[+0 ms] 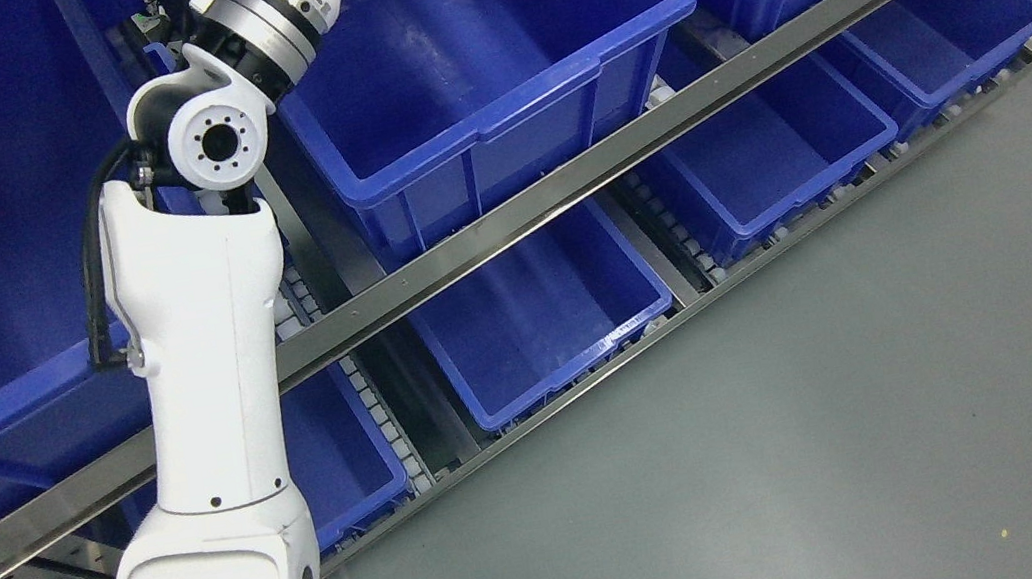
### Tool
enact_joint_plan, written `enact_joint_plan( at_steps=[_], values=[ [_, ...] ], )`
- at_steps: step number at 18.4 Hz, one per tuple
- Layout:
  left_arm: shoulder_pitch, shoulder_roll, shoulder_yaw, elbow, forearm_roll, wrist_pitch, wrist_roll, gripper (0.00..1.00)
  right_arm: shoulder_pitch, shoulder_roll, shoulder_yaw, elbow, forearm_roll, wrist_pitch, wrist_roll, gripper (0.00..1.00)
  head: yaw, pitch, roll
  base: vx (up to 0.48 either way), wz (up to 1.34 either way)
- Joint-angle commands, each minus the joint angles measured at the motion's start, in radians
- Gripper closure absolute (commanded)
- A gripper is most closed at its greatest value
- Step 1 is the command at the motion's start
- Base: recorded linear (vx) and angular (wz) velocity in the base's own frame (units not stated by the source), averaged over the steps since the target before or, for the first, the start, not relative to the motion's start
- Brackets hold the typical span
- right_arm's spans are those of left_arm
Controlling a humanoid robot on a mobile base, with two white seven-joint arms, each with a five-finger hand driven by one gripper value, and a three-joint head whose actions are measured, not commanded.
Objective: Stack pink IKEA bowls on left shelf middle
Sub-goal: 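Lower the stacked bowls into the middle-shelf blue bin and release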
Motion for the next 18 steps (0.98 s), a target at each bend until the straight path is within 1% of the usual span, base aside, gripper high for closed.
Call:
enact_joint_plan(
  at_steps=[1,5,10,12,15,18],
  values=[
    [0.049,0.017,0.038,0.022,-0.077,0.006,-0.005,0.95,0.000,-0.017,-0.011,0.000,0.008,0.001,0.001,0.00,0.0000,0.000,0.000,-0.010,-0.01],
    [0.060,0.017,0.081,0.041,-0.126,0.006,-0.010,0.95,0.000,-0.017,-0.011,0.000,0.008,0.001,0.001,0.00,0.0000,0.000,0.000,0.000,0.00],
    [0.062,0.017,0.108,0.041,-0.152,0.006,-0.010,0.94,0.000,-0.017,-0.011,0.000,0.008,0.001,0.001,0.00,0.0000,0.000,0.000,0.000,0.00],
    [0.065,0.017,0.131,0.041,-0.193,0.006,-0.011,0.94,0.000,-0.017,-0.011,0.000,0.008,0.001,0.001,0.00,0.0000,0.000,0.000,0.000,0.00],
    [0.083,0.017,0.150,0.039,-0.213,0.006,-0.057,0.93,0.000,-0.017,-0.011,0.000,0.008,0.001,0.001,0.00,0.0000,0.000,0.000,0.000,0.00],
    [0.080,0.017,0.142,0.036,-0.207,0.004,-0.059,0.86,0.000,-0.017,-0.011,-0.001,0.008,0.001,0.001,0.00,0.0000,0.000,0.000,0.000,0.00]
  ],
)
